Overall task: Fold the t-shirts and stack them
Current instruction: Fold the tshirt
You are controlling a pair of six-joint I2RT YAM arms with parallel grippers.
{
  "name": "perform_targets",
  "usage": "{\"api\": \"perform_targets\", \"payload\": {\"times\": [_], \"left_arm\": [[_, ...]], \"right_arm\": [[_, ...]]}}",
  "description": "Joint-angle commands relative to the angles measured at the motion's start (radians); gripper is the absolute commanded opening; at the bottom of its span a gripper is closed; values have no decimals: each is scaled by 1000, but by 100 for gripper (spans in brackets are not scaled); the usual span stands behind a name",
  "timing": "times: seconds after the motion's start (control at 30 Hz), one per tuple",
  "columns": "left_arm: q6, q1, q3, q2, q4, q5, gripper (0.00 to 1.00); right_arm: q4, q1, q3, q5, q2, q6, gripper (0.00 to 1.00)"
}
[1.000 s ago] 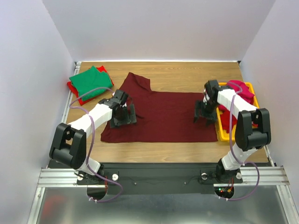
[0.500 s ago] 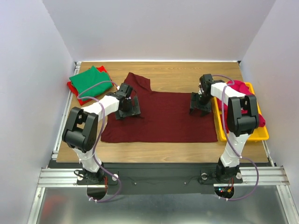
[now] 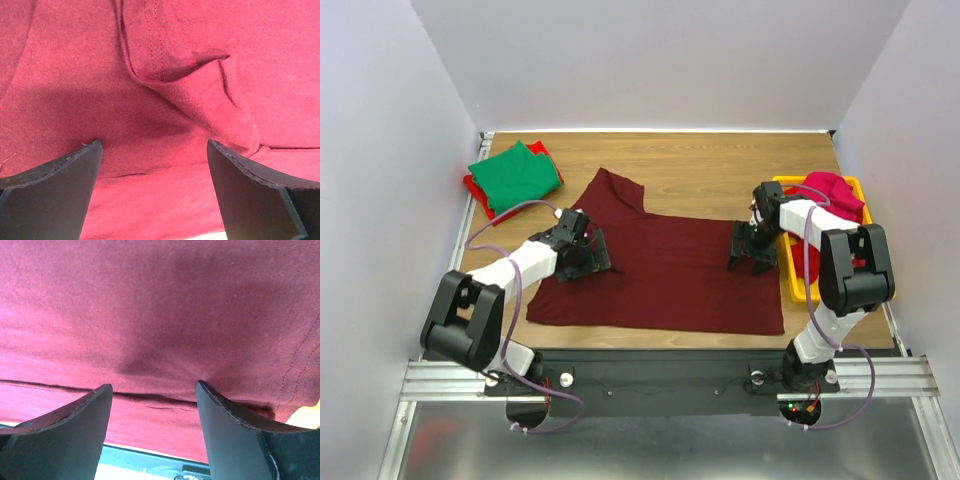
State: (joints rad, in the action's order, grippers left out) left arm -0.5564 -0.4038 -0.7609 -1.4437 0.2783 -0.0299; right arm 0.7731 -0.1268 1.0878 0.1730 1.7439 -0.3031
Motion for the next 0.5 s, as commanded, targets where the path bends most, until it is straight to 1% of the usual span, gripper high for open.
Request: {"api": "perform_targets", "payload": {"times": [0.0, 0.17, 0.23, 0.27, 0.3, 0.33, 0.43, 0.47], "left_arm": [[-54, 2, 74, 74, 99, -14, 99], [-99, -3, 88, 158, 137, -21, 98], [-103, -3, 58, 189, 163, 8, 99], [-102, -1, 13, 200, 188, 15, 99], [-99, 0, -14, 200, 199, 19, 99], [-96, 2, -64, 195, 214, 22, 99], [-86, 19, -126, 178, 222, 22, 99], [-80, 46, -146, 163, 219, 22, 99]], "right_arm": [[48, -8, -49, -21, 11, 4, 74], [54, -10, 12, -21, 5, 9, 74], [72, -37, 119, -46, -7, 7, 74], [81, -54, 198, -49, -3, 15, 74], [84, -71, 199, -43, -3, 19, 74], [84, -109, 286, -32, 14, 22, 74], [54, -180, 401, 58, 55, 19, 73], [20, -201, 462, 77, 87, 16, 73]]}}
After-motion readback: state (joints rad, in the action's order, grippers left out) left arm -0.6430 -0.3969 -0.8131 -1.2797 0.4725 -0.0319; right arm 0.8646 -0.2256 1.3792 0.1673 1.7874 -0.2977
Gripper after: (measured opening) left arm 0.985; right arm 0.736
